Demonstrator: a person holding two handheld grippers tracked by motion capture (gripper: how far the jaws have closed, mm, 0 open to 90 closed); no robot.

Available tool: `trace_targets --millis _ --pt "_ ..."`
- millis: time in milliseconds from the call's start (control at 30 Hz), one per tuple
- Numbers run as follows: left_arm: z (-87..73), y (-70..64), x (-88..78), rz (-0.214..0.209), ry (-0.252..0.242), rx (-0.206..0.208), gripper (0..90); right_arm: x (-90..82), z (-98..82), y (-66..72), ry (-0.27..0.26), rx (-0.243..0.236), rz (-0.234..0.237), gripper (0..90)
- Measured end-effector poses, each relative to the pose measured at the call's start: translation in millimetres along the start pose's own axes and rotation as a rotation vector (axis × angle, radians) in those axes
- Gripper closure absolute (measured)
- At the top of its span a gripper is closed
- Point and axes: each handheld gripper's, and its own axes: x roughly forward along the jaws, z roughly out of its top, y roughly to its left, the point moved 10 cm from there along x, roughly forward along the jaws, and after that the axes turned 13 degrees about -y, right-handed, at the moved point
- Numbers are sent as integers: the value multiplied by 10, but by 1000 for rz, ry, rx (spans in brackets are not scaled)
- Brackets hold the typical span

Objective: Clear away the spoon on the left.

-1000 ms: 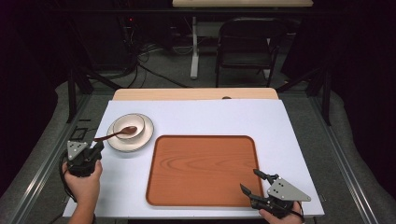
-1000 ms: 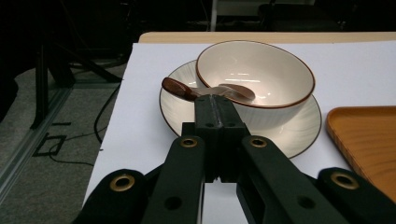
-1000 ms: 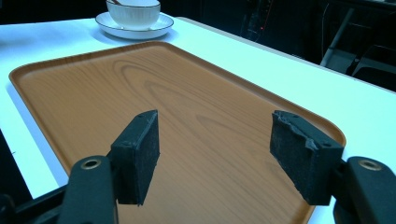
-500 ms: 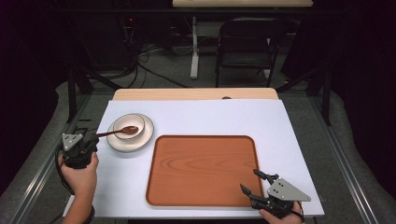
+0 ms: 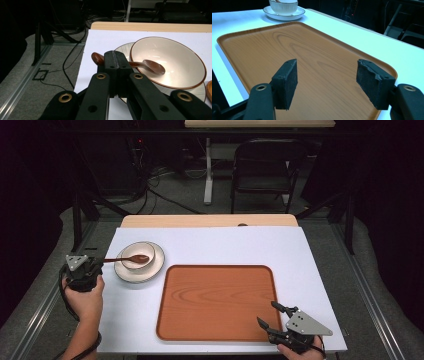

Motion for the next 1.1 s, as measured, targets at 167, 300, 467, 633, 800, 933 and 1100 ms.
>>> trace_targets --millis 167,300,467,633,800,933,1100 --pt "11 18 53 5 10 -7 899 1 -4 0 3 0 0 331" --pt "38 6 41 0 -2 -23 861 -1 -4 -3 2 2 -1 331" --pt "150 -10 -45 -13 -53 -111 714 -1 -5 -6 2 4 -1 332" --pt "263 35 -77 -19 -88 -193 545 1 -4 5 4 1 1 332" --pt "270 76 -56 -8 -94 -193 434 0 -8 1 6 2 0 332" --pt "206 86 -13 -10 -57 -220 409 1 -8 5 6 0 3 332" --pt "110 121 54 -6 -52 -279 396 -1 -10 6 8 1 4 332"
